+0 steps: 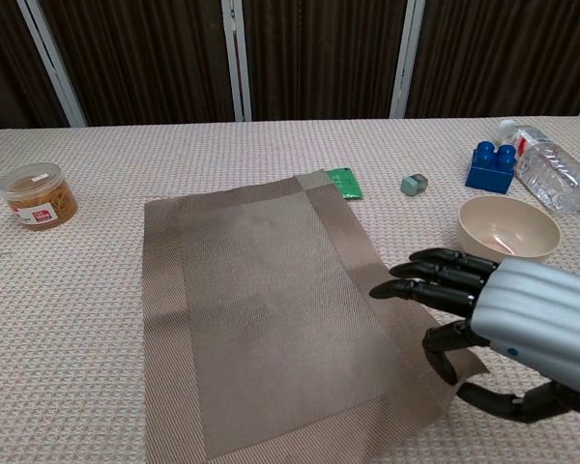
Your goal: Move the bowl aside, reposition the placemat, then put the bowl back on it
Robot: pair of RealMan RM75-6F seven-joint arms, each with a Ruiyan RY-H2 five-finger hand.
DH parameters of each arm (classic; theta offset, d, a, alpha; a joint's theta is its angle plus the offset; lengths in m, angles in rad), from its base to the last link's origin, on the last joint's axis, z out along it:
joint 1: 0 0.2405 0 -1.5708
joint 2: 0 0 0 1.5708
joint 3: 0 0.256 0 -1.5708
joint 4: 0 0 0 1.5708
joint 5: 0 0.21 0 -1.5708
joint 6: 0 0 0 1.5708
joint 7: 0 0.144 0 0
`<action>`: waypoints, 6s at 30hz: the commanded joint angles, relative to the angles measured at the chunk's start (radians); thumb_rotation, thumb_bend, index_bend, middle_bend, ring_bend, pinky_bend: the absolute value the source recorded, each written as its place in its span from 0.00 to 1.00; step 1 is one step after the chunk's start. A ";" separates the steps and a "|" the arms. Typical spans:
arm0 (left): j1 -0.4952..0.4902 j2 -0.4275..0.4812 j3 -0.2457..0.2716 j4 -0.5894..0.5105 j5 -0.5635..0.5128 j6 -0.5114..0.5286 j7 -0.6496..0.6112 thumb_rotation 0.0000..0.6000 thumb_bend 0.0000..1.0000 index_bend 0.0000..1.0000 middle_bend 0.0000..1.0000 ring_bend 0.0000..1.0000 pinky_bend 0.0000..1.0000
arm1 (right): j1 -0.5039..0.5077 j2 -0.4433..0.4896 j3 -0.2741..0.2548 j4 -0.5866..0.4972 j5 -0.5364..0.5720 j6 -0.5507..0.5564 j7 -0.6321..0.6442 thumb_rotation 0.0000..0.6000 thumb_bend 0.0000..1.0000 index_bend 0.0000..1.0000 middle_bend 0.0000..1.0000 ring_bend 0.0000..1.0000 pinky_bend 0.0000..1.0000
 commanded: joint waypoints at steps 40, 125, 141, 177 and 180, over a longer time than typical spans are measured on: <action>-0.010 -0.012 0.011 0.034 0.005 -0.033 -0.001 1.00 0.05 0.00 0.00 0.00 0.00 | 0.092 0.273 0.207 0.215 0.146 0.089 -0.149 1.00 0.00 0.00 0.00 0.00 0.00; -0.543 -0.785 0.028 0.917 0.196 -0.424 -0.046 1.00 0.42 0.39 0.00 0.00 0.00 | -0.302 0.396 0.268 -0.430 0.566 0.160 0.089 1.00 0.00 0.00 0.00 0.00 0.00; -0.547 -0.786 0.006 0.866 0.148 -0.431 0.008 1.00 0.50 0.62 0.00 0.00 0.00 | -0.311 0.407 0.274 -0.436 0.546 0.169 0.106 1.00 0.00 0.00 0.00 0.00 0.00; -0.253 -0.332 0.274 0.041 0.147 -0.205 0.479 1.00 0.53 0.81 0.00 0.00 0.00 | -0.339 0.437 0.273 -0.490 0.469 0.228 0.125 1.00 0.00 0.00 0.00 0.00 0.00; -0.236 -0.322 0.282 0.025 0.149 -0.190 0.494 1.00 0.53 0.81 0.00 0.00 0.00 | -0.340 0.439 0.275 -0.491 0.468 0.229 0.128 1.00 0.00 0.00 0.00 0.00 0.00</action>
